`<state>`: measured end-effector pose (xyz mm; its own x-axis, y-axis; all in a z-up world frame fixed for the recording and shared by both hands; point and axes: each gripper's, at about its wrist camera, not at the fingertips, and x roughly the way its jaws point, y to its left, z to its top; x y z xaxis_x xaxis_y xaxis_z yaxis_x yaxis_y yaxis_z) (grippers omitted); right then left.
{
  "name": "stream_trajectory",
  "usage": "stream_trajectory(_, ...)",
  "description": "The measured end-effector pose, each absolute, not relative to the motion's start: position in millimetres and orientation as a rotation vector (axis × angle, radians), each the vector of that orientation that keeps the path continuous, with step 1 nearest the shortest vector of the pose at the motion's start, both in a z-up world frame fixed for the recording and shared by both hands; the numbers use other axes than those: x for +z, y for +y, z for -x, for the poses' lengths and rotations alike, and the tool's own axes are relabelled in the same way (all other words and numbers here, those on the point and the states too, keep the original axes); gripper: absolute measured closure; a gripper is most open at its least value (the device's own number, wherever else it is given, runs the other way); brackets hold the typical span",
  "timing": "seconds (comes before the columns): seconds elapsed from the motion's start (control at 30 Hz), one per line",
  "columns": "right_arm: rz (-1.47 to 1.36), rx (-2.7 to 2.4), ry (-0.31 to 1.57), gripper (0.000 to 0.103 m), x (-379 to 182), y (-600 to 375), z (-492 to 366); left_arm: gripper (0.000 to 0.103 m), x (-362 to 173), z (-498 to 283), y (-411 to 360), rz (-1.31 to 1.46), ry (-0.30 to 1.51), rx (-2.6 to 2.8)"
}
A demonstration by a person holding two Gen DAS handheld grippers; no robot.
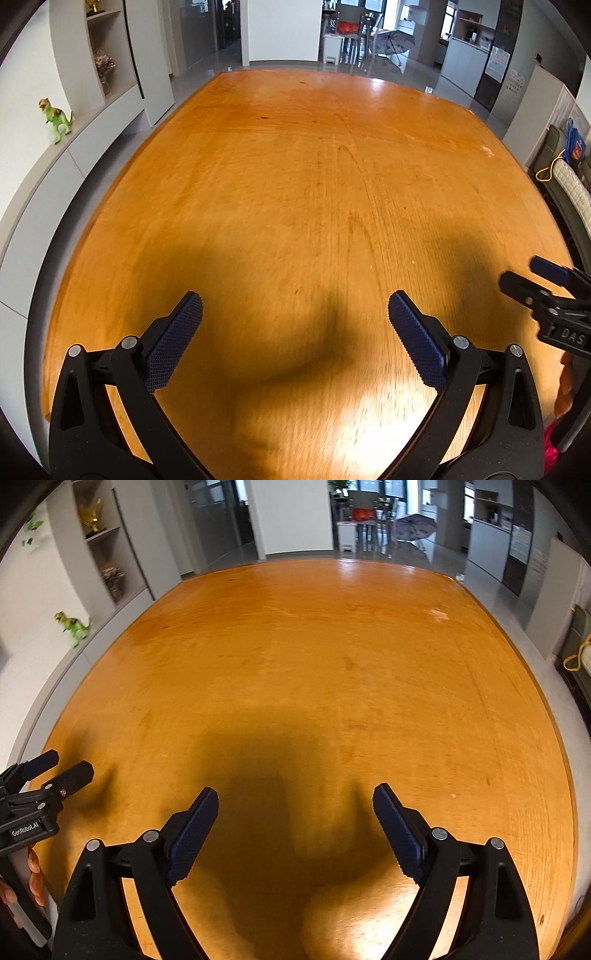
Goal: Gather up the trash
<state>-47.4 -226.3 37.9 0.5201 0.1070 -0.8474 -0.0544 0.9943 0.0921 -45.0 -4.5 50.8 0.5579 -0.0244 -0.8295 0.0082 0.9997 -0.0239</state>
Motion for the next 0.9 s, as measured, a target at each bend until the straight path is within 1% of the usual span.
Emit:
stream_trajectory(0.2, -0.065, 0.023, 1.021, 0.017, 22.9, -242.4, 42.1, 0.006, 33.2, 23.7, -18.8, 0.0, 0.996, -0.02)
stream_trajectory(0.43, 0.0, -0.01, 0.994, 0.013, 19.5, -229.2, 35.6, 0.006, 23.4, 6.6, -33.0, -0.022, 0.986, -0.034)
stream_trajectory(0.53, -0.01, -0.028, 0.987, 0.009, 17.4, -230.8, 33.3, 0.006, 19.1, 2.2, -35.2, -0.024, 0.989, -0.031)
stream_trajectory(0.63, -0.016, -0.044, 0.978, 0.003, 14.0, -231.3, 28.8, 0.006, 17.8, 2.7, -35.7, -0.025, 0.971, -0.03)
stream_trajectory(0.9, -0.021, -0.058, 0.981, 0.003, 11.6, -229.2, 20.2, 0.006, 16.8, 2.9, -38.1, -0.024, 0.972, -0.023)
